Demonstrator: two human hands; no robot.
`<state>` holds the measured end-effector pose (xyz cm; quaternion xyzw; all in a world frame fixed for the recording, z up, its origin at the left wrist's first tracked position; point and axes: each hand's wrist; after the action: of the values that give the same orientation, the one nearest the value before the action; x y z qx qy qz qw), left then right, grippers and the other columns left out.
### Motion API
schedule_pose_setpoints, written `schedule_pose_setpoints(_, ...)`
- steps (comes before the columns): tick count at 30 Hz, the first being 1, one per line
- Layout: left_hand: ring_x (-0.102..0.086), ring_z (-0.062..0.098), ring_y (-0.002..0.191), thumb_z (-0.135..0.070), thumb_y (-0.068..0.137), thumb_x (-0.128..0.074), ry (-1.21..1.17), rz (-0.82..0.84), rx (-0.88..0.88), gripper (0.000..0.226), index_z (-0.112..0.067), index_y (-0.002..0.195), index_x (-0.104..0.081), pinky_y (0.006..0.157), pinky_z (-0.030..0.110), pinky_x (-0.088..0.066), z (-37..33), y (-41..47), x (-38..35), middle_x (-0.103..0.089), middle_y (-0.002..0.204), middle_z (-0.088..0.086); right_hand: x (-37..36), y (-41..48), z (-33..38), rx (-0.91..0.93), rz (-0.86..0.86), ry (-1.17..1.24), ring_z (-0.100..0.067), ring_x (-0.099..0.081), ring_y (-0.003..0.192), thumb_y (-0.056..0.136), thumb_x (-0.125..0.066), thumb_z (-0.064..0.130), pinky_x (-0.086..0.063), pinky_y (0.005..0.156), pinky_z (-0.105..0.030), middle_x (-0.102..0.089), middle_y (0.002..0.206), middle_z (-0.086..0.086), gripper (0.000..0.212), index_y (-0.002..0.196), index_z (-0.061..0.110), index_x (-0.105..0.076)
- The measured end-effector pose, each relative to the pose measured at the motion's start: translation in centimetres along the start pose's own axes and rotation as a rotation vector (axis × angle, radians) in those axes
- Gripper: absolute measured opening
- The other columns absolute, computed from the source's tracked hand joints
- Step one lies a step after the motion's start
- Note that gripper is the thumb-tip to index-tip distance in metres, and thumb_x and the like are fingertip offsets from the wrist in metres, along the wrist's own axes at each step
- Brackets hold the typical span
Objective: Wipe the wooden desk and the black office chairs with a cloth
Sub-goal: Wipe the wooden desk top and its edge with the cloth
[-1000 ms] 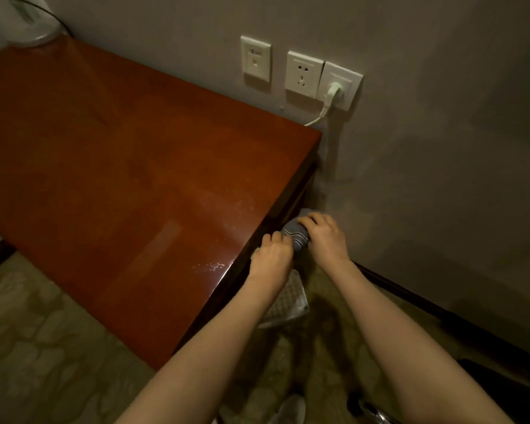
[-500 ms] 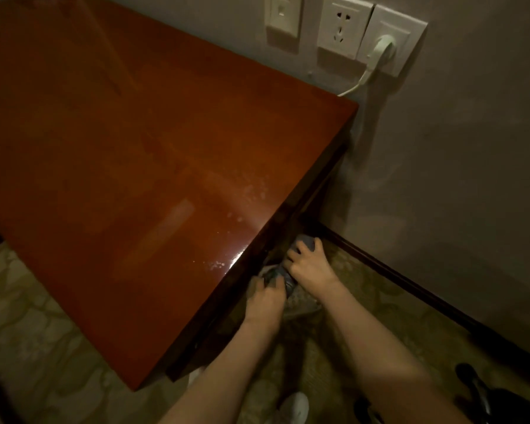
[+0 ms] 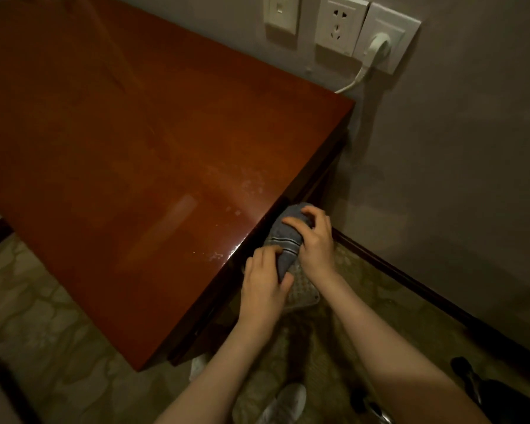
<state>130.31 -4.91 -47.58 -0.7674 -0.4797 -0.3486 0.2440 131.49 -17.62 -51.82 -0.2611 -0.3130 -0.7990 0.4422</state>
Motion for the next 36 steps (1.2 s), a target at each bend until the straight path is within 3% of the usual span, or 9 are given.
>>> schedule_pose_setpoints(6, -0.062, 0.023, 0.074, -0.015, 0.085, -0.06, -0.34, 0.009, 0.429, 0.02, -0.019, 0.104, -0.054, 0.066, 0.038, -0.052, -0.8, -0.3, 0.6, -0.063, 0.086, 0.004, 1.0, 0.7, 1.4, -0.647, 0.299, 0.014, -0.032, -0.048, 0.11, 0.093, -0.055, 0.021, -0.043, 0.084, -0.037, -0.048, 0.119, -0.012, 0.039, 0.131, 0.016, -0.045)
schedule_pose_setpoints(8, -0.063, 0.02, 0.078, -0.016, 0.086, -0.06, -0.366, 0.03, 0.49, 0.017, -0.018, 0.102, -0.056, 0.071, 0.037, -0.054, -1.0, -0.3, 0.6, -0.063, 0.089, 0.003, 0.9, 1.0, 1.3, -0.902, 0.434, 0.27, -0.027, -0.054, 0.086, 0.098, -0.044, 0.026, -0.043, 0.063, -0.031, -0.052, 0.097, -0.009, 0.024, 0.118, 0.013, -0.049)
schedule_pose_setpoints(12, -0.062, 0.025, 0.086, -0.015, 0.089, -0.059, -0.69, 0.111, 0.724, 0.007, -0.013, 0.096, -0.06, 0.08, 0.037, -0.053, -1.1, 0.0, 1.0, -0.065, 0.097, 0.012, 3.1, -2.5, -0.1, -1.335, 0.204, 0.693, -0.02, -0.044, 0.061, 0.095, -0.043, 0.021, -0.037, 0.044, -0.024, -0.046, 0.076, -0.006, 0.013, 0.086, 0.013, -0.049)
schedule_pose_setpoints(15, -0.063, 0.021, 0.079, -0.009, 0.092, -0.052, -1.072, 0.219, 0.823, 0.017, -0.004, 0.106, -0.06, 0.072, 0.031, -0.053, -0.9, -0.2, 1.3, -0.065, 0.092, 0.012, 4.0, -6.7, 1.3, -1.587, 0.43, 1.172, -0.039, -0.052, 0.1, 0.089, -0.04, 0.059, -0.047, 0.079, -0.046, -0.057, 0.101, -0.018, 0.053, 0.102, 0.01, -0.057)
schedule_pose_setpoints(17, -0.063, 0.014, 0.064, -0.007, 0.092, -0.05, -1.231, 0.251, 0.861, 0.012, -0.003, 0.097, -0.06, 0.057, 0.022, -0.053, -0.7, -0.4, 1.4, -0.065, 0.075, 0.007, 3.9, -8.6, 3.0, -1.507, 0.295, 1.353, -0.042, -0.05, 0.112, 0.075, -0.052, 0.072, -0.042, 0.092, -0.054, -0.058, 0.104, -0.019, 0.069, 0.105, 0.011, -0.057)
schedule_pose_setpoints(22, -0.061, 0.015, 0.059, -0.004, 0.092, -0.048, -1.29, 0.187, 0.963, 0.017, -0.003, 0.081, -0.06, 0.051, 0.019, -0.054, 1.2, -1.2, 1.0, -0.063, 0.072, 0.01, 2.6, -5.0, 4.1, -1.299, -0.067, 1.552, -0.021, -0.071, 0.069, 0.091, -0.048, 0.051, -0.055, 0.056, -0.027, -0.073, 0.08, -0.006, 0.041, 0.103, 0.015, -0.064)
schedule_pose_setpoints(28, -0.05, 0.018, 0.066, -0.016, 0.096, -0.045, -0.874, 0.174, 0.943, 0.029, 0.004, 0.117, -0.052, 0.075, 0.035, -0.051, 3.9, -1.4, 0.6, -0.056, 0.1, 0.029, 1.3, -1.2, 5.2, -0.856, 0.013, 0.722, -0.019, -0.058, 0.096, 0.087, -0.061, 0.008, -0.046, 0.082, -0.028, -0.062, 0.116, -0.01, 0.04, 0.126, 0.008, -0.053)
schedule_pose_setpoints(31, -0.053, 0.018, 0.076, -0.012, 0.095, -0.045, -0.664, 0.271, 0.872, 0.034, 0.0, 0.126, -0.05, 0.077, 0.035, -0.048, 4.5, -1.8, 1.1, -0.054, 0.096, 0.01, 0.2, -1.3, 6.7, -0.602, 0.163, 0.395, -0.021, -0.049, 0.12, 0.09, -0.056, 0.008, -0.043, 0.093, -0.028, -0.047, 0.137, -0.008, 0.05, 0.139, 0.009, -0.043)
schedule_pose_setpoints(36, -0.041, 0.013, 0.055, -0.004, 0.095, -0.043, -0.67, 0.427, 0.883, 0.021, -0.011, 0.114, -0.049, 0.053, 0.023, -0.039, 4.8, -1.5, 1.6, -0.045, 0.071, 0.001, -0.4, -4.8, 6.2, -0.286, 0.256, 0.064, -0.024, -0.035, 0.134, 0.088, -0.057, 0.004, -0.037, 0.102, -0.03, -0.026, 0.152, -0.004, 0.06, 0.144, 0.012, -0.036)
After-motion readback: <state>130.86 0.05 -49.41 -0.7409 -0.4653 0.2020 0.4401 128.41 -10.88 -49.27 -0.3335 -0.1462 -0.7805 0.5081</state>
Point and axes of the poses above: each hand's wrist, its own y-axis towards the middle knuckle, its own x-axis out of the back of the hand, z = x × y
